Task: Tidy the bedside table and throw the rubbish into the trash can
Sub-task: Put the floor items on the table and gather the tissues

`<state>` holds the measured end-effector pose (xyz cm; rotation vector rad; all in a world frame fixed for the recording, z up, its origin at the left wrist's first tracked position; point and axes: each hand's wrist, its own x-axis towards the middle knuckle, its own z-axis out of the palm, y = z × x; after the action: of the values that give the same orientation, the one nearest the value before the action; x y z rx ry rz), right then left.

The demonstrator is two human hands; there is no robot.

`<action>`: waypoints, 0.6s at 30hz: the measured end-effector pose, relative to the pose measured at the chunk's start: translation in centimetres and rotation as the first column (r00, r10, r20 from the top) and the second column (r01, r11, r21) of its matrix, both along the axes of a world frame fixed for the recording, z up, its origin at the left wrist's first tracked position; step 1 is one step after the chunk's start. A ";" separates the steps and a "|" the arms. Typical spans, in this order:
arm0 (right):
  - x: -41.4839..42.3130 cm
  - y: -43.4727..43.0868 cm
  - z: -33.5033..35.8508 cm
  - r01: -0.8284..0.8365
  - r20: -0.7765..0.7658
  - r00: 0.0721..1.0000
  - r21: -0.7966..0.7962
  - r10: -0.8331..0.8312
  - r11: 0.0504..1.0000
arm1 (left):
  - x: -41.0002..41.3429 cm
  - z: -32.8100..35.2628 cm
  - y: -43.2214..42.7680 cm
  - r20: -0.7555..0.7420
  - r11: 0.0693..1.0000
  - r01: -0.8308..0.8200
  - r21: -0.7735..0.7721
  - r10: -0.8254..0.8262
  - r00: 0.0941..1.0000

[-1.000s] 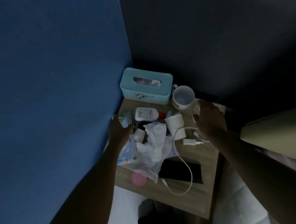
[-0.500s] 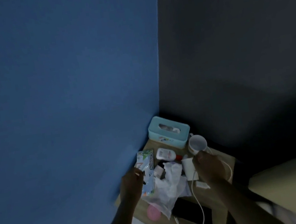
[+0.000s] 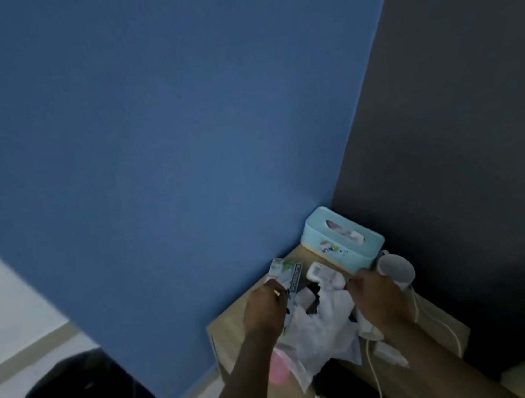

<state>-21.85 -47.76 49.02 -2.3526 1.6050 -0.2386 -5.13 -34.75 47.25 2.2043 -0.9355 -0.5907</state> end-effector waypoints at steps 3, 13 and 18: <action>-1.7 1.3 -3.1 -0.049 0.072 0.996 -0.065 0.054 0.997 | -3.6 -2.1 1.9 0.008 0.995 -0.072 -0.068 0.073 0.997; -11.7 7.9 -5.8 -0.112 0.207 0.973 0.034 0.103 0.993 | -17.5 -5.9 10.3 -0.003 0.983 -0.171 -0.066 0.171 0.985; -12.3 7.9 -4.9 -0.093 0.218 0.972 0.032 0.084 0.995 | -17.9 -4.8 10.1 0.026 0.984 -0.159 -0.074 0.161 0.987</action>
<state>-34.19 -39.88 44.08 -2.2717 1.3875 -0.4221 -23.03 -24.63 42.45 2.2043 -0.7738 -0.4415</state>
